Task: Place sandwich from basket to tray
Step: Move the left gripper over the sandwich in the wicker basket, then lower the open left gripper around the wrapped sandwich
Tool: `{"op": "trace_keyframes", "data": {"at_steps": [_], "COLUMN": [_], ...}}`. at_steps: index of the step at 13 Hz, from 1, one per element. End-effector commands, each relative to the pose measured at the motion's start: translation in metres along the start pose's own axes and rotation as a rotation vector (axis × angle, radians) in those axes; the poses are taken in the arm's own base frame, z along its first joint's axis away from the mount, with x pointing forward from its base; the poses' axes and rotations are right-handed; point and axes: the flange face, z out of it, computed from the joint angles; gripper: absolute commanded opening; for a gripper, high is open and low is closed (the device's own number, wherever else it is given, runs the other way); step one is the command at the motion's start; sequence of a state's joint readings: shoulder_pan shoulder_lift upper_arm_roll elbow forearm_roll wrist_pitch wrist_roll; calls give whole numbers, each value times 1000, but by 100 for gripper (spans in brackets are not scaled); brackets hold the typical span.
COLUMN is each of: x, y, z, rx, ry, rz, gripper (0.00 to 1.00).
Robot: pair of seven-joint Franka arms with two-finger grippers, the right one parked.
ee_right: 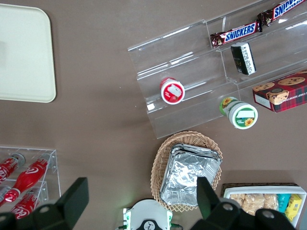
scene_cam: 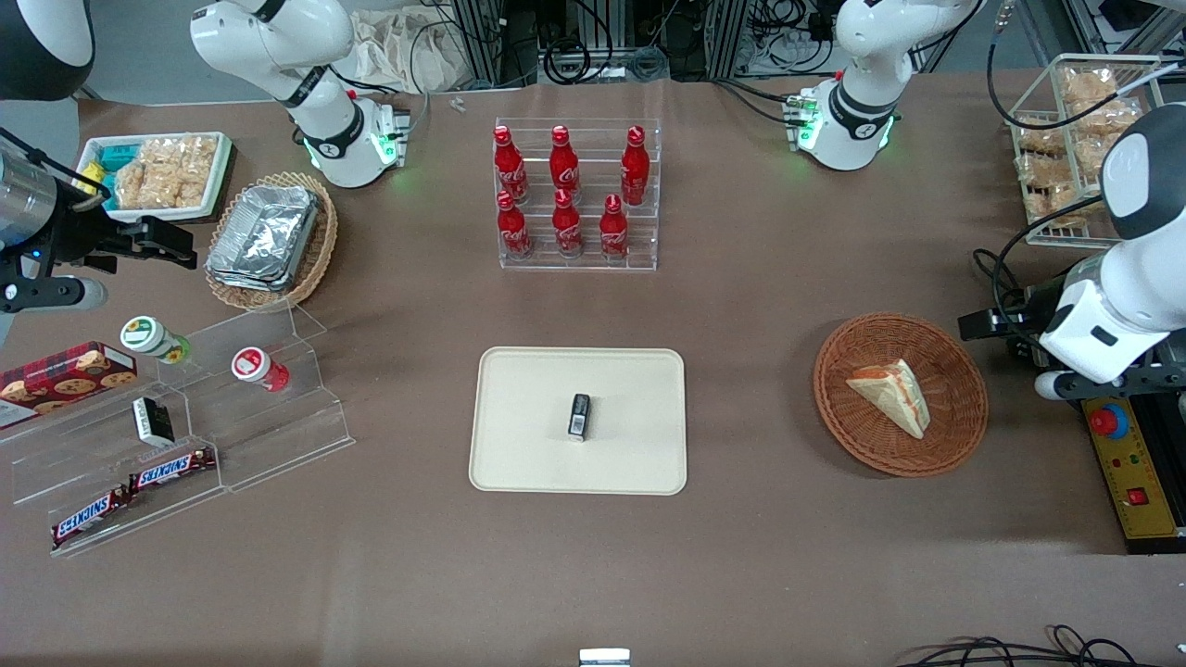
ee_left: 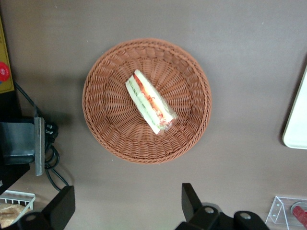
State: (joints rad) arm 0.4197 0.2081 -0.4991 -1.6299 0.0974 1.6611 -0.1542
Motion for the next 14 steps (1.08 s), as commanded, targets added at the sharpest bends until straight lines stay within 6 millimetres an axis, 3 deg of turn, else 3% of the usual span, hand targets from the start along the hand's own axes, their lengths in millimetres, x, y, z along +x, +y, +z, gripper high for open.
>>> {"op": "trace_keyframes", "data": {"at_steps": [1,14], "x": [-5,4], "y": [3,10], "z": [30,158], "rx": [-2,-106], "ry": [-3,147], "rz": [-22,-556], "gripper": [99,99]}}
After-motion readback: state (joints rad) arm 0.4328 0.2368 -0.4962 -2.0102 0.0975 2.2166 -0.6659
